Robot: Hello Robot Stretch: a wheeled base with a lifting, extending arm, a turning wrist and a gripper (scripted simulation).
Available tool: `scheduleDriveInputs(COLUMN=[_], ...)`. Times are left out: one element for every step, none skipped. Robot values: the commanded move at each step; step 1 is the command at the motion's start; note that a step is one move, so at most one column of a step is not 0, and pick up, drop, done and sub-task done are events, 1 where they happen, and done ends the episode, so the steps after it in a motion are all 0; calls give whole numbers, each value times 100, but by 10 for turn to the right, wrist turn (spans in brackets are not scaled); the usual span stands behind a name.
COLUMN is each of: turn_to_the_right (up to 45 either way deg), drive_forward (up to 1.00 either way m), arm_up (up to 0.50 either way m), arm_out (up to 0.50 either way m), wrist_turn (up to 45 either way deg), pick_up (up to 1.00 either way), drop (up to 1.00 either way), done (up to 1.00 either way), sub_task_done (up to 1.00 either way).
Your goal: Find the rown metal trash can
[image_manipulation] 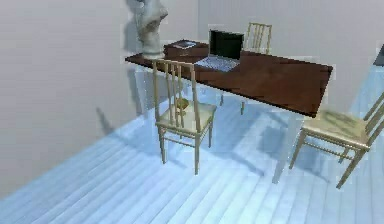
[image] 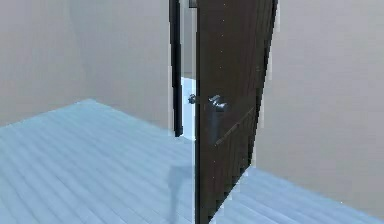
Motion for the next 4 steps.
scheduleDriveInputs(turn_to_the_right=[-450,-60,0,450], drive_forward=[0,0,90,0], arm_up=[0,0,0,0], arm_out=[0,0,0,0], wrist_turn=[0,0,0,0], pick_up=[0,0,0,0], drop=[0,0,0,0], done=[0,0,0,0], sub_task_done=[0,0,0,0])
